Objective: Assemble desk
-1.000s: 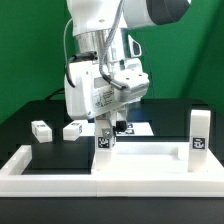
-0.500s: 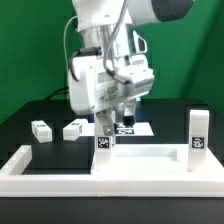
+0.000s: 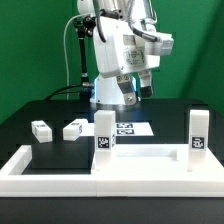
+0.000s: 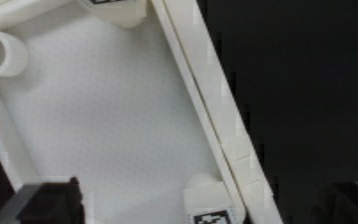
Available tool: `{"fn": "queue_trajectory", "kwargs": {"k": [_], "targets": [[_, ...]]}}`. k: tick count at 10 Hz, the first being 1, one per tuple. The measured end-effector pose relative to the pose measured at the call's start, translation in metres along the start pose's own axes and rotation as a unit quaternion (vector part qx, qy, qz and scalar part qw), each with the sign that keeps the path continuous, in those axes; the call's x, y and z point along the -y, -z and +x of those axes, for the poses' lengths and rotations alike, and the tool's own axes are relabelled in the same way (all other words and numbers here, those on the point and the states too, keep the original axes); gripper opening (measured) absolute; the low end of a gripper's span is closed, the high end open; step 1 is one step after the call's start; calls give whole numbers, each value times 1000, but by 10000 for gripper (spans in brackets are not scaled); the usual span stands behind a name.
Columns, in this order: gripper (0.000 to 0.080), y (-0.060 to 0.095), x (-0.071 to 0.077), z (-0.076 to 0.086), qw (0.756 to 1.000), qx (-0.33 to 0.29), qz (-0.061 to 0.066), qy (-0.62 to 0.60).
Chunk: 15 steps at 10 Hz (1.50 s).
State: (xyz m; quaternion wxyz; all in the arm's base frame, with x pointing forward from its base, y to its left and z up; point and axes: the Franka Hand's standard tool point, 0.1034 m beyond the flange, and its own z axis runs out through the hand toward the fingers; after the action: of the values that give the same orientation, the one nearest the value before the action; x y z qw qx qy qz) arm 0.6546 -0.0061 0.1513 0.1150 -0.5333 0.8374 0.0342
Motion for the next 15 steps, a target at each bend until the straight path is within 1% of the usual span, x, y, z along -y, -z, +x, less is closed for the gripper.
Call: {"fn": "queue_trajectory", "kwargs": {"k": [4, 5, 6, 7, 8, 9, 10, 13, 14, 15], "targets": [[649, -1, -1, 0, 1000, -1, -1, 0], [649, -2, -3, 2, 999, -1, -3, 33], [649, -4, -12, 6, 996, -1, -9, 85], [649, -12, -29, 11, 993, -3, -17, 118], [649, -19, -41, 11, 993, -7, -32, 114], [649, -22, -44, 7, 993, -8, -34, 114], [649, -22, -43, 8, 993, -8, -33, 115], [649, -24, -45, 6, 993, -9, -35, 117], [649, -33, -54, -4, 991, -10, -42, 123], [649, -41, -68, -4, 987, -12, -50, 152]]}}
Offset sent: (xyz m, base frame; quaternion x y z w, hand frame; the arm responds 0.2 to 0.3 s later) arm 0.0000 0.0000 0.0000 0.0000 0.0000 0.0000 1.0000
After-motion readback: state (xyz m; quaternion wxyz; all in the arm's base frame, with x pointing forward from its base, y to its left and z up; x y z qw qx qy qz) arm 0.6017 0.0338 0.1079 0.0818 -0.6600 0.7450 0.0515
